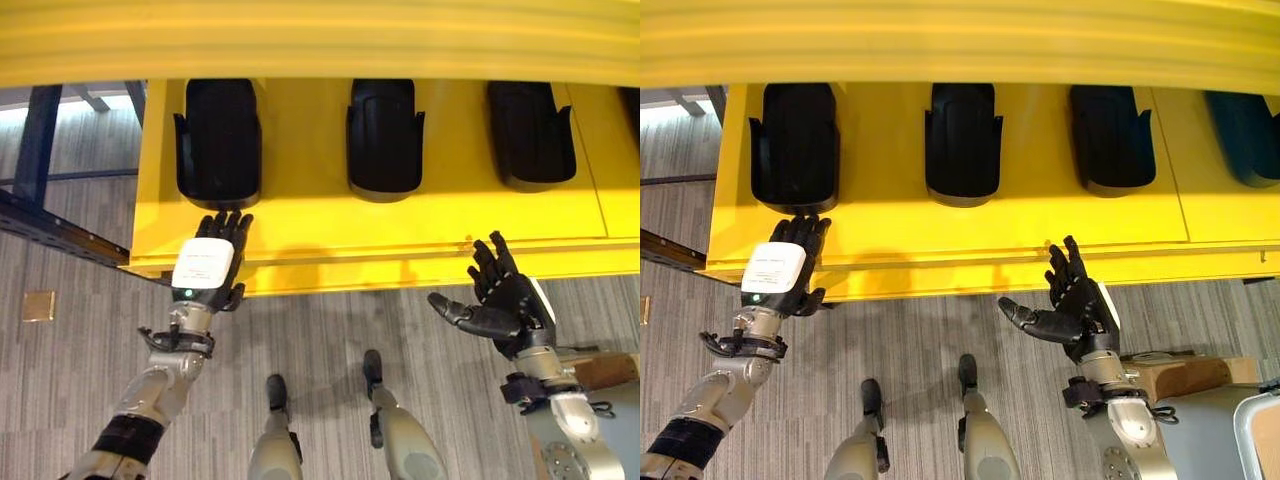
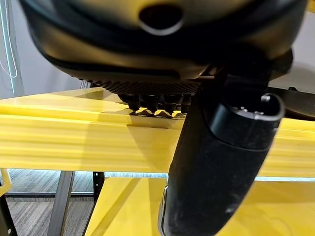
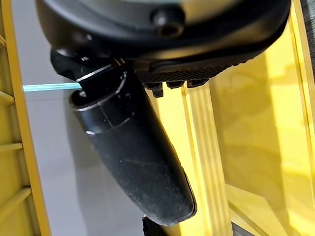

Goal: Move parts from the plastic box to the shelf.

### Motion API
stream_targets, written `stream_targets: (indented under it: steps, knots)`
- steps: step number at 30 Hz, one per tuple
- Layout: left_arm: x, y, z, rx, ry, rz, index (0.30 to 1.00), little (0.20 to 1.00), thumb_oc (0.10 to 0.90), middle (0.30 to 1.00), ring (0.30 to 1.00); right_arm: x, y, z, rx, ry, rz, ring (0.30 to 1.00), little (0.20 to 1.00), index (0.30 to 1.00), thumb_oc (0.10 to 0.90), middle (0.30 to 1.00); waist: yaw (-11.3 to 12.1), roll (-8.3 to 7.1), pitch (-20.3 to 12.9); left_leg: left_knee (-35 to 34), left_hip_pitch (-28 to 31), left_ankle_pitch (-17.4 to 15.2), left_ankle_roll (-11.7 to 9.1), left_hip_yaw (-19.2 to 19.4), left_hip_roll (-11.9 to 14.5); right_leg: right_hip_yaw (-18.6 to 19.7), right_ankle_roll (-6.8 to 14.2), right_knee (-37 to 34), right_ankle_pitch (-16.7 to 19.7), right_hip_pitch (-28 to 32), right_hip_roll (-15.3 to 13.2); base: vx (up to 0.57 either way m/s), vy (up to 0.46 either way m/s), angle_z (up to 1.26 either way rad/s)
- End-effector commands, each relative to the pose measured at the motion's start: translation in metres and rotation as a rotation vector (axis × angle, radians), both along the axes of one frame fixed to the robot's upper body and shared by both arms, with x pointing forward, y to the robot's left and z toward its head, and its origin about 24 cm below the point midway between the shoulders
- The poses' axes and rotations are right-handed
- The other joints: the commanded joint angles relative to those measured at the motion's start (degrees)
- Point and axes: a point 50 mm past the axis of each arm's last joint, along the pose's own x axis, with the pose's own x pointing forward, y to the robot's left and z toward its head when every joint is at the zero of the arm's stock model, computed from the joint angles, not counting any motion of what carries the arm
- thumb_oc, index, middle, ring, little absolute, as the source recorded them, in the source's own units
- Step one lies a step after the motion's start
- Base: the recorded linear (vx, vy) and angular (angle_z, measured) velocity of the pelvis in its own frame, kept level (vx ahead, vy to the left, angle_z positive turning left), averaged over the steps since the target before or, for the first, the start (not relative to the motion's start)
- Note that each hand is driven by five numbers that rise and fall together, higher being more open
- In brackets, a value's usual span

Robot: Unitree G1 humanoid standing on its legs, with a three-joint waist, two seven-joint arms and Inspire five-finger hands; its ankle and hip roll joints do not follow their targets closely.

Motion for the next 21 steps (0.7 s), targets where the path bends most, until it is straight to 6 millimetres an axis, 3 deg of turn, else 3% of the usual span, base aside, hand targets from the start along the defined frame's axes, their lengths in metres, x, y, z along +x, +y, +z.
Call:
stream_targets:
  steps: [1,14,21]
  knots:
    - [0.013,0.030,0.025,0.061,-0.043,0.083,1.000,1.000,0.900,1.000,1.000,0.000,0.002,0.050,-0.004,-0.283,0.031,1.000,1.000,1.000,0.900,1.000,-1.6,-2.94,-2.5,9.7,-5.9,-3.1,0.3,-1.8,2.1,-0.7,0.3,5.3,-7.9,2.0,-2.7,0.00,0.000,0.00]
    - [0.014,0.029,0.032,0.061,-0.073,0.082,1.000,1.000,0.900,1.000,1.000,-0.001,0.002,0.050,-0.007,-0.286,0.024,1.000,1.000,1.000,0.900,1.000,-1.8,-3.03,-1.8,11.0,-7.3,-3.7,0.5,-1.8,1.8,-0.4,0.3,6.2,-8.0,0.8,-3.2,0.00,0.000,0.00]
    - [0.004,0.016,0.031,-0.022,-0.097,0.019,1.000,1.000,0.900,1.000,1.000,-0.002,0.002,0.050,-0.008,-0.289,0.014,1.000,1.000,1.000,0.900,1.000,-1.5,-3.06,-1.5,11.4,-7.6,-3.9,0.6,-2.0,1.7,-0.4,0.2,6.3,-8.0,0.7,-3.2,0.00,0.000,-0.03]
